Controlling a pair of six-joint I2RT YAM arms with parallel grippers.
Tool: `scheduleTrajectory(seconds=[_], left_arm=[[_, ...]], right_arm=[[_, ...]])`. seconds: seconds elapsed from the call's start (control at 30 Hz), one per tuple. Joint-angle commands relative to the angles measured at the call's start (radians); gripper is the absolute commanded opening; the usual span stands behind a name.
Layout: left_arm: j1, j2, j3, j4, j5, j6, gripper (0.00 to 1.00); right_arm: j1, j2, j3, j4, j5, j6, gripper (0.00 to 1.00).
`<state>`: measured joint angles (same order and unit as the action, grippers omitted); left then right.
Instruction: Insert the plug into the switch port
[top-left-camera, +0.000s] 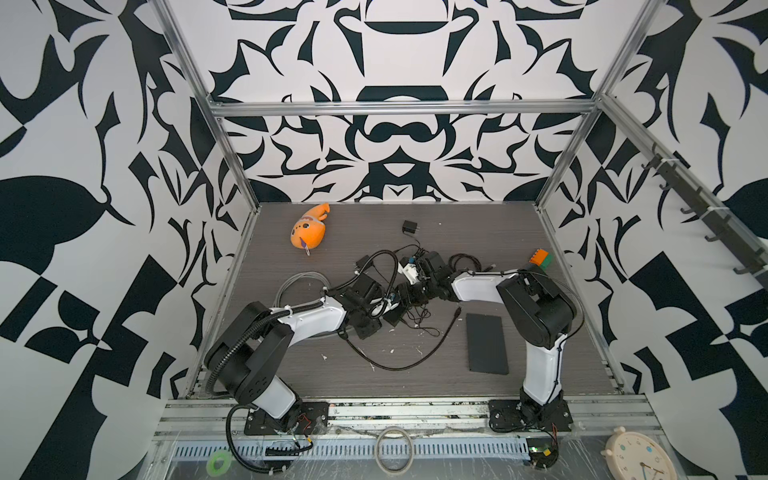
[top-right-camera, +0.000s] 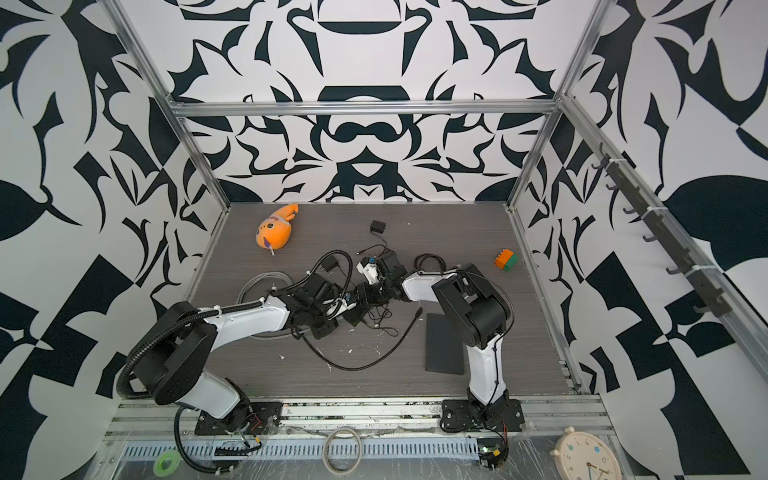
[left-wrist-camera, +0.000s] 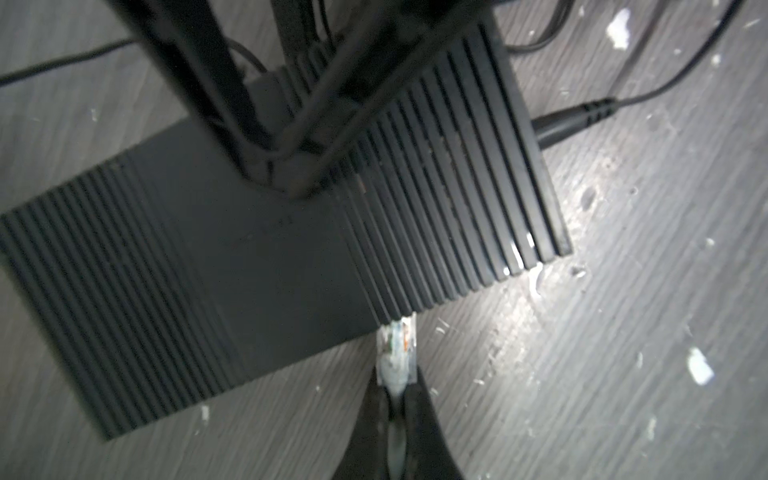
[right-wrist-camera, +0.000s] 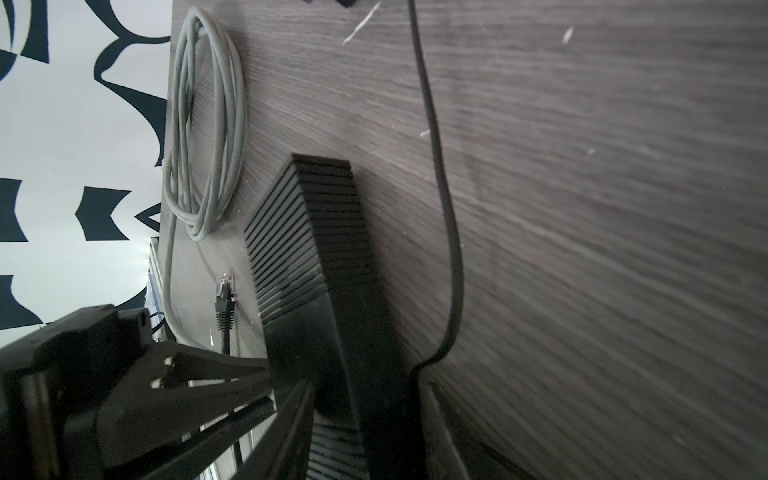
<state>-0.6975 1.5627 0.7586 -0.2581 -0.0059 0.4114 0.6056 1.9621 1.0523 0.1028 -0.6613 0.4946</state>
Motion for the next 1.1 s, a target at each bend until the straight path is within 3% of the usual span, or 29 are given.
scheduleTrajectory(seconds=[0.0,0.73,1.07], left_arm=[[0.012,0.035,-0.004,0.014,-0.031,-0.03,0.0],[0.061,0.013,-0.026,0.094,-0.007,0.038,0.0],[0.072,-0.092,-0.095,0.188,0.015,0.056,0.0]], right_arm=[[0.025,-0.005,-0.042,-0.112,-0.01,0.01,0.48],[0.037,0.044,0.002,-0.103,-0.046,0.012,0.47],[0.035,0.067,0.005,-0.056,-0.121,0.026,0.48]])
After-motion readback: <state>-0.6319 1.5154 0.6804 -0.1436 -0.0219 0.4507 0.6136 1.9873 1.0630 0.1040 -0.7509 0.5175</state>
